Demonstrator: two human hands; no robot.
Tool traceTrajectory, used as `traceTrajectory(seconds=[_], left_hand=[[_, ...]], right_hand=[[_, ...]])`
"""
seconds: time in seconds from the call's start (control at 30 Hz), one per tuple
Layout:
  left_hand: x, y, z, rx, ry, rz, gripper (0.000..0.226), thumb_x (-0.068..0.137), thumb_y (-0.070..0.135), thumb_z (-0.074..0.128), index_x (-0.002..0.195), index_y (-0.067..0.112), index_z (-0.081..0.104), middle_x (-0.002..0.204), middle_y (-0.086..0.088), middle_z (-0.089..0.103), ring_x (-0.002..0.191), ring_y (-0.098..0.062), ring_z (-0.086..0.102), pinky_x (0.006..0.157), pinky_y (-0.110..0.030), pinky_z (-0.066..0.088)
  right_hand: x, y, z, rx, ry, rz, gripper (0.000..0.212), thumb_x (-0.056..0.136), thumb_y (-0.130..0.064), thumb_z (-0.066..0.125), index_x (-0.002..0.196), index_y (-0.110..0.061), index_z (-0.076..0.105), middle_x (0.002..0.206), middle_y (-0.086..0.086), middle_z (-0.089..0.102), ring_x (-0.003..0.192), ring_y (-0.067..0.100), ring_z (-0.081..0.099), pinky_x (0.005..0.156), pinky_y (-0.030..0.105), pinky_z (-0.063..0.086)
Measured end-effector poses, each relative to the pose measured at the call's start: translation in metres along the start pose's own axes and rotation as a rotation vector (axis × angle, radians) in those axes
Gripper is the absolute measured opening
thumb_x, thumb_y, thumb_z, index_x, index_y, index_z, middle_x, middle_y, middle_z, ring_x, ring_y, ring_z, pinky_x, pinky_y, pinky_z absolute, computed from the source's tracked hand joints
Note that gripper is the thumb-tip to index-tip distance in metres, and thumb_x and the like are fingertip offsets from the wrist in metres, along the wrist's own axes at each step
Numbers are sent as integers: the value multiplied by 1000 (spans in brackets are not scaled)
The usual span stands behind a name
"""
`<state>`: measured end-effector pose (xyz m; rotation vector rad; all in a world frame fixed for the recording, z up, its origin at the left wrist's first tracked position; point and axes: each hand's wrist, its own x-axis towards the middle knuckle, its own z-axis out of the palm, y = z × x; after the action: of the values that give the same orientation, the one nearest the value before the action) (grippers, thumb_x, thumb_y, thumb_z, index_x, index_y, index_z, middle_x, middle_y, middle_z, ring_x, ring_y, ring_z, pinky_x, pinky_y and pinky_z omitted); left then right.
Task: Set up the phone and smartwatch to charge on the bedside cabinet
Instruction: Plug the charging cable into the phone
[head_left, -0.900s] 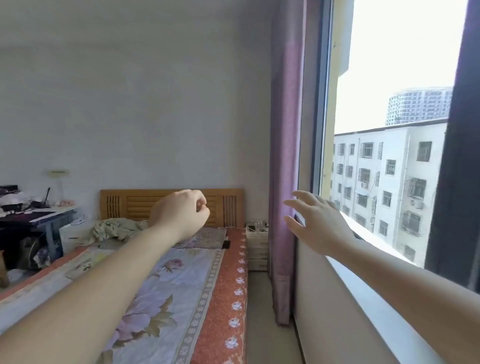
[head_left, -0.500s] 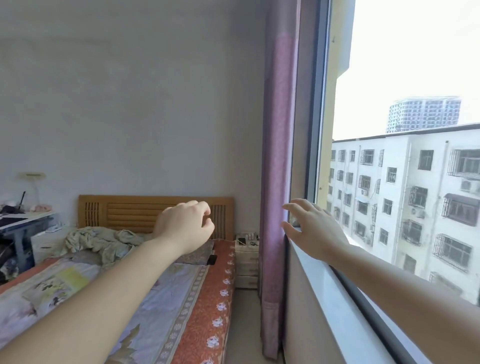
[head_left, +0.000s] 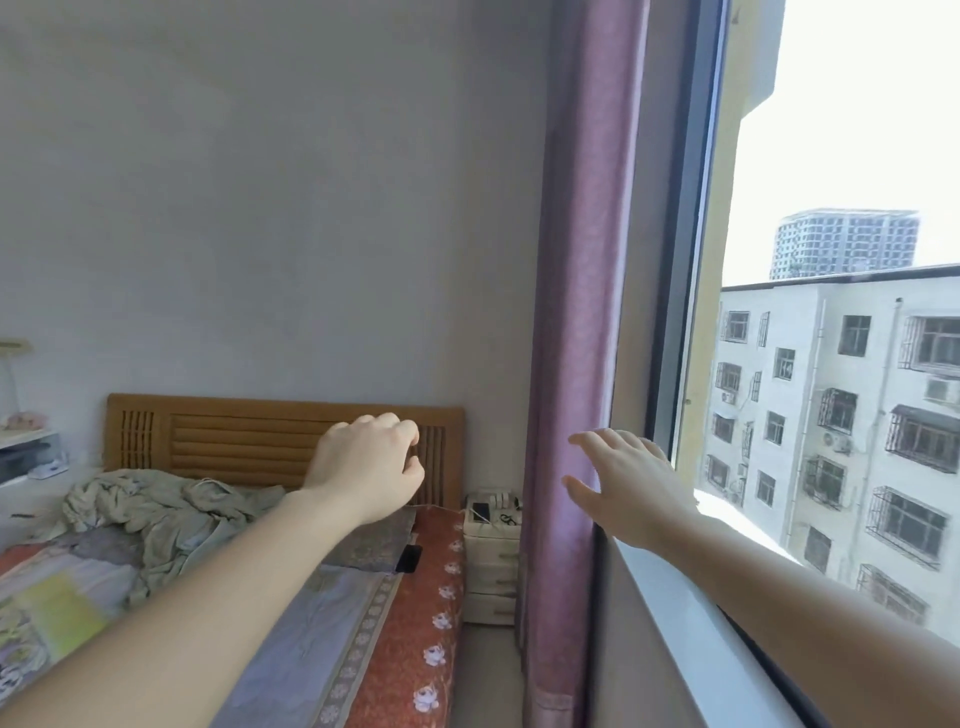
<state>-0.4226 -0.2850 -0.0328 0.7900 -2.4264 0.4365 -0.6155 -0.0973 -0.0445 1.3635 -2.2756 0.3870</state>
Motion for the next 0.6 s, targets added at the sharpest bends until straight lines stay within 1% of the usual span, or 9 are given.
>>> traceTrajectory(seconds=[0.1, 0.23, 0.33, 0.43, 0.6], left_hand=[[55, -27, 36, -24, -8, -2, 35, 93, 38, 40, 121, 26, 56, 119, 7, 61, 107, -16, 55, 86, -32, 42], [128, -54, 93, -80, -26, -39, 33, 93, 37, 41, 120, 27, 56, 121, 9, 61, 110, -16, 55, 82, -32, 43], [169, -64, 139, -66, -64, -36, 33, 93, 38, 41, 120, 27, 56, 121, 9, 61, 110, -16, 55, 80, -32, 43], [211, -72, 185, -46, -73, -27, 34, 93, 39, 40, 121, 27, 55, 123, 9, 60, 111, -16, 54, 80, -32, 42], [292, -79, 264, -35, -83, -50, 36, 93, 41, 40, 122, 27, 55, 124, 8, 60, 113, -16, 54, 81, -32, 44]], right_hand=[[69, 3, 29, -14, -1, -2, 50, 90, -47, 42, 134, -22, 40, 139, -5, 46, 130, 18, 40, 108, 34, 27], [149, 11, 77, 26, 12, 37, 48, 90, -46, 43, 131, -21, 43, 138, -5, 47, 127, 20, 42, 106, 35, 29], [196, 26, 122, 11, -45, 28, 48, 90, -46, 43, 131, -20, 43, 136, -3, 49, 125, 21, 44, 105, 36, 30], [243, 44, 169, 15, -104, 23, 50, 90, -47, 42, 132, -20, 42, 137, -2, 49, 127, 21, 43, 106, 36, 29], [332, 77, 242, 30, -147, -40, 50, 88, -47, 44, 130, -19, 43, 136, -1, 49, 128, 23, 42, 107, 38, 32]])
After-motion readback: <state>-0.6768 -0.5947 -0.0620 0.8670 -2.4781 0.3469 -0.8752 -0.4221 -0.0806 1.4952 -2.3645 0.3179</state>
